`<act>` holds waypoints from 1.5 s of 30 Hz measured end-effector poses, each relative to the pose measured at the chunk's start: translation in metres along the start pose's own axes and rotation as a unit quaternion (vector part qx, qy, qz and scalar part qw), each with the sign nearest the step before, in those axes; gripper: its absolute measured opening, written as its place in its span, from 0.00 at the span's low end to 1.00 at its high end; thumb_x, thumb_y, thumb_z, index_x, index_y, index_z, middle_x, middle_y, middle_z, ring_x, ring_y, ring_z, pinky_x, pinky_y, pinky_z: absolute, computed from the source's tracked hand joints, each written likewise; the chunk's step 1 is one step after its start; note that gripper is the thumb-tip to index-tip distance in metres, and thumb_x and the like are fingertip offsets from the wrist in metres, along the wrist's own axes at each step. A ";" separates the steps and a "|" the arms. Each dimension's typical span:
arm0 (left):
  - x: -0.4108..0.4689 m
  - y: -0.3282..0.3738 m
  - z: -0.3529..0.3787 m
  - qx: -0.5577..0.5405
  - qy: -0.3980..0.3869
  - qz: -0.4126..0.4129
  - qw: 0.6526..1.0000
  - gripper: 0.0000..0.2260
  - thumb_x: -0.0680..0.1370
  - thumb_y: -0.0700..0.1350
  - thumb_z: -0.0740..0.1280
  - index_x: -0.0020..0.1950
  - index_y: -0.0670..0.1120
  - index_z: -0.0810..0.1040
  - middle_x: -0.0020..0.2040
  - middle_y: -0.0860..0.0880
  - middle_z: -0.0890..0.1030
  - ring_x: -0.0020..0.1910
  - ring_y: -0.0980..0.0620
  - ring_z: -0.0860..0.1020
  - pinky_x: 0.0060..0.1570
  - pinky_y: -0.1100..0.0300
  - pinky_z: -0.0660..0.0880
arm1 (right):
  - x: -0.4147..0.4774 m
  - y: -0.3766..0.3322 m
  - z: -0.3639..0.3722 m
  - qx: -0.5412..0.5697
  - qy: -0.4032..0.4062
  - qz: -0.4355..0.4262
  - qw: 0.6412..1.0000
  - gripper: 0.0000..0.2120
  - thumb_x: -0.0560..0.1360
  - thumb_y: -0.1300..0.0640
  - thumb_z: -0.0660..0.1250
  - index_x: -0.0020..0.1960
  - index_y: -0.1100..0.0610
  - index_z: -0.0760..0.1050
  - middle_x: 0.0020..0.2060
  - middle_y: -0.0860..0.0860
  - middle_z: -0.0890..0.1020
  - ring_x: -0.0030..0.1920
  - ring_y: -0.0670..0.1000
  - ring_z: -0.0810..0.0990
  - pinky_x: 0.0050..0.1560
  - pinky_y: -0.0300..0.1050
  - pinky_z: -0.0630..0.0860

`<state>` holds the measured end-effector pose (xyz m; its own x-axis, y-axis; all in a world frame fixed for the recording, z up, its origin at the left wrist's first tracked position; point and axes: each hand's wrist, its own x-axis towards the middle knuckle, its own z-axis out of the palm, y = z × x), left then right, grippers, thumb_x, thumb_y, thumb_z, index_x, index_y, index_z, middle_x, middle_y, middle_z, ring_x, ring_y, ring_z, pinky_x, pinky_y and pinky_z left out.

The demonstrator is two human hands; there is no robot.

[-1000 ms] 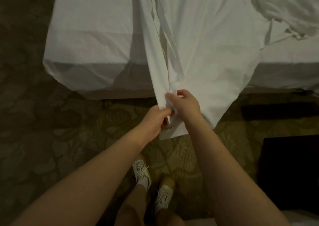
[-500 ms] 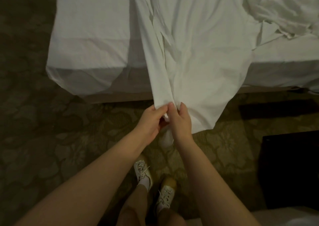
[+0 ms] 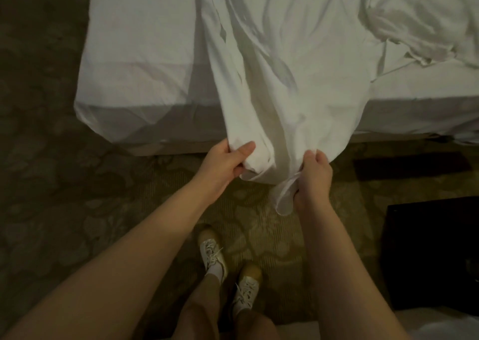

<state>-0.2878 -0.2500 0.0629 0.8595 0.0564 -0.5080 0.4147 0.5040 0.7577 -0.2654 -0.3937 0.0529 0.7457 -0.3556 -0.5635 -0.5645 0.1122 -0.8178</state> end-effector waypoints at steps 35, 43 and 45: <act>-0.017 0.044 -0.014 0.100 0.237 0.014 0.966 0.09 0.76 0.37 0.60 0.41 0.46 0.76 0.37 0.45 0.75 0.32 0.52 0.72 0.36 0.58 0.73 | -0.035 -0.078 -0.033 -0.212 -0.174 -0.172 0.946 0.12 0.77 0.61 0.59 0.34 0.58 0.69 0.30 0.53 0.68 0.33 0.50 0.67 0.37 0.45 0.64; -0.037 0.003 -0.026 0.249 0.166 -0.031 0.954 0.14 0.78 0.39 0.59 0.45 0.57 0.78 0.47 0.47 0.81 0.48 0.47 0.78 0.51 0.50 0.76 | -0.053 -0.074 0.004 -0.248 -0.223 -0.218 0.917 0.13 0.77 0.62 0.56 0.33 0.56 0.63 0.30 0.52 0.65 0.31 0.48 0.63 0.34 0.45 0.59; -0.039 0.007 -0.009 0.244 0.130 0.012 0.961 0.11 0.80 0.40 0.59 0.49 0.55 0.77 0.46 0.52 0.81 0.46 0.54 0.78 0.45 0.60 0.76 | -0.063 -0.068 0.025 -0.295 -0.243 -0.242 0.892 0.15 0.76 0.62 0.57 0.31 0.55 0.61 0.27 0.50 0.64 0.29 0.46 0.62 0.33 0.45 0.59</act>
<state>-0.3211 -0.2405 0.0843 0.7931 0.3090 -0.5249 0.5405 0.0401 0.8404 -0.2652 -0.3554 0.1414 0.9369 0.2297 -0.2634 -0.1168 -0.5046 -0.8554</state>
